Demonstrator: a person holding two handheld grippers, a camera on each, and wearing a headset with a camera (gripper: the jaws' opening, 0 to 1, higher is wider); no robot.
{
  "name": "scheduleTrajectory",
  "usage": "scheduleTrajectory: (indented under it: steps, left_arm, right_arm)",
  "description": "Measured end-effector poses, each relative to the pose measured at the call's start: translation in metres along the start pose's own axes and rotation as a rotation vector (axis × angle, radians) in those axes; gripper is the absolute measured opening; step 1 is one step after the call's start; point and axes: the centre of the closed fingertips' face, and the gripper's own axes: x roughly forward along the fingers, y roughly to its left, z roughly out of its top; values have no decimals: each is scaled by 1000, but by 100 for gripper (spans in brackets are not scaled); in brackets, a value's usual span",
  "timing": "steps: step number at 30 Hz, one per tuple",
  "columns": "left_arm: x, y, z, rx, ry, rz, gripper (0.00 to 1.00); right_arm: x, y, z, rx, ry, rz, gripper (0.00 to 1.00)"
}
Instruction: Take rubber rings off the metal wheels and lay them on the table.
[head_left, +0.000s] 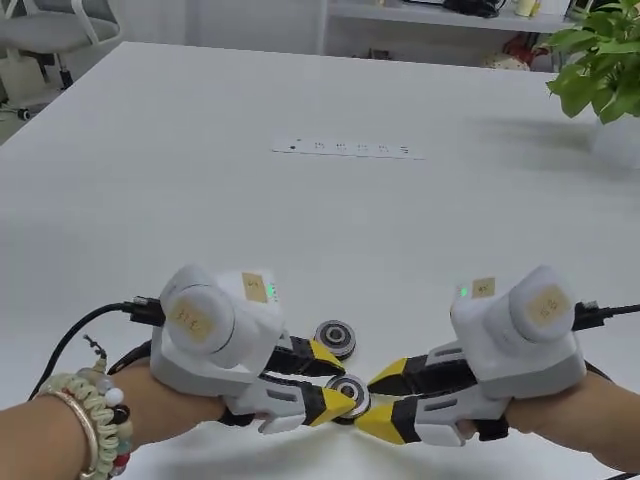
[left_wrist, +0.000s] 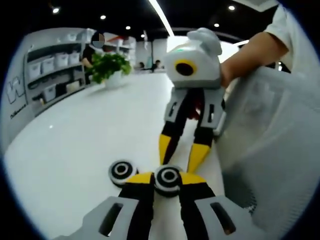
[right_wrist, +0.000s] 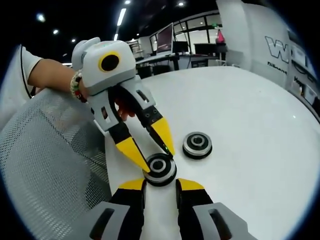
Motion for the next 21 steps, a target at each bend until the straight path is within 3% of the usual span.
scheduleTrajectory:
  steps: [21]
  left_arm:
    - [3, -5, 0, 25, 0, -15, 15]
  right_arm:
    - [-1, 1, -1, -10, 7, 2, 17]
